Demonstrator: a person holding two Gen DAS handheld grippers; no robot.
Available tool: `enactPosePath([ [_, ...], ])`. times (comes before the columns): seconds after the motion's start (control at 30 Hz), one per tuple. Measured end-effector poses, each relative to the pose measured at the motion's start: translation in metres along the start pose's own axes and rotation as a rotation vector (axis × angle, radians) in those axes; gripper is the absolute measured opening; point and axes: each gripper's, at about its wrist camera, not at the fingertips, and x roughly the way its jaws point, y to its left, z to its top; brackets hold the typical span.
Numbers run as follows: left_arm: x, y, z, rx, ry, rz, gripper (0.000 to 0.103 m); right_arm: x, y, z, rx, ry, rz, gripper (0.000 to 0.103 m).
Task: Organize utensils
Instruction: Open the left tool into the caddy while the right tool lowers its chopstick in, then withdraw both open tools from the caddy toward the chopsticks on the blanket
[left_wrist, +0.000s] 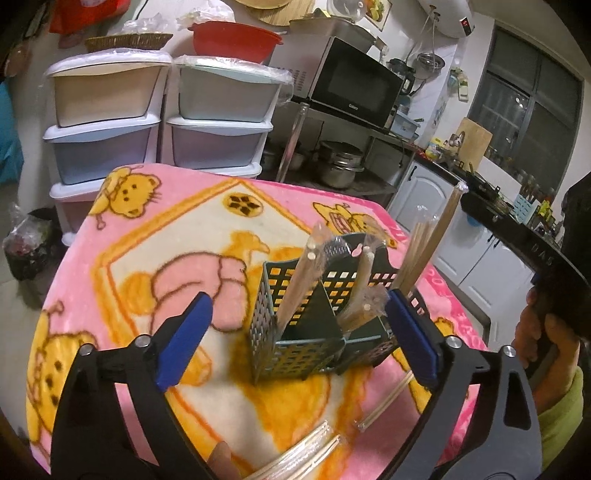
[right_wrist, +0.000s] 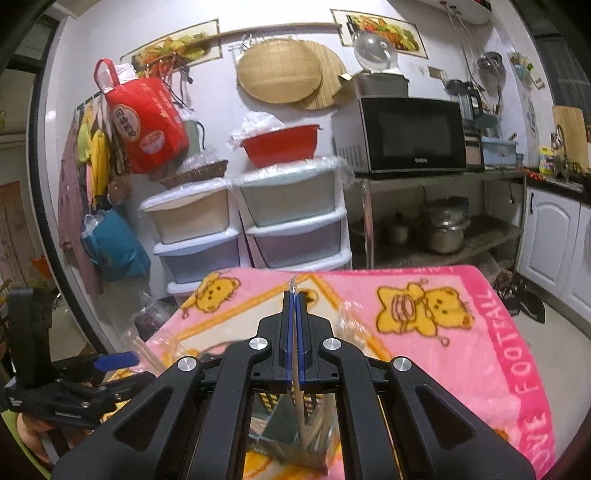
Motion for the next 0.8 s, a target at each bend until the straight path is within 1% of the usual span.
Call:
enactPosePath([
  [0.03, 0.0, 0.0, -0.001, 0.002, 0.002, 0.0, 0.09, 0.0, -0.001, -0.003, 0.005, 0.009, -0.002, 0.003],
  [0.1, -0.001, 0.0, -0.003, 0.001, 0.003, -0.002, 0.091, 0.0, -0.003, -0.008, 0.012, 0.021, -0.009, 0.01],
  [0.17, -0.003, -0.001, -0.004, 0.001, 0.002, 0.001, 0.092, -0.002, -0.005, -0.013, 0.022, 0.032, -0.013, 0.024],
  [0.23, -0.003, -0.001, -0.005, -0.001, 0.003, 0.0, 0.092, -0.003, -0.007, -0.018, 0.027, 0.042, -0.016, 0.027],
  [0.3, -0.005, 0.0, -0.006, -0.005, 0.003, -0.003, 0.092, -0.006, -0.007, -0.023, 0.023, 0.05, -0.029, 0.028],
  [0.37, -0.007, 0.001, -0.008, -0.009, 0.004, -0.002, 0.092, -0.009, -0.009, -0.026, 0.023, 0.055, -0.036, 0.034],
  [0.43, -0.008, 0.002, -0.011, -0.012, 0.005, -0.005, 0.092, -0.013, -0.01, -0.03, 0.026, 0.057, -0.042, 0.037],
  [0.53, -0.012, 0.002, -0.015, -0.013, 0.002, -0.006, 0.092, -0.016, -0.01, -0.035, 0.026, 0.069, -0.046, 0.039],
  [0.67, -0.017, 0.003, -0.02, -0.021, -0.002, -0.011, 0.092, -0.023, -0.009, -0.042, 0.025, 0.075, -0.051, 0.047],
  [0.8, -0.022, 0.004, -0.025, -0.028, -0.003, -0.012, 0.092, -0.03, -0.007, -0.049, 0.032, 0.082, -0.054, 0.05],
])
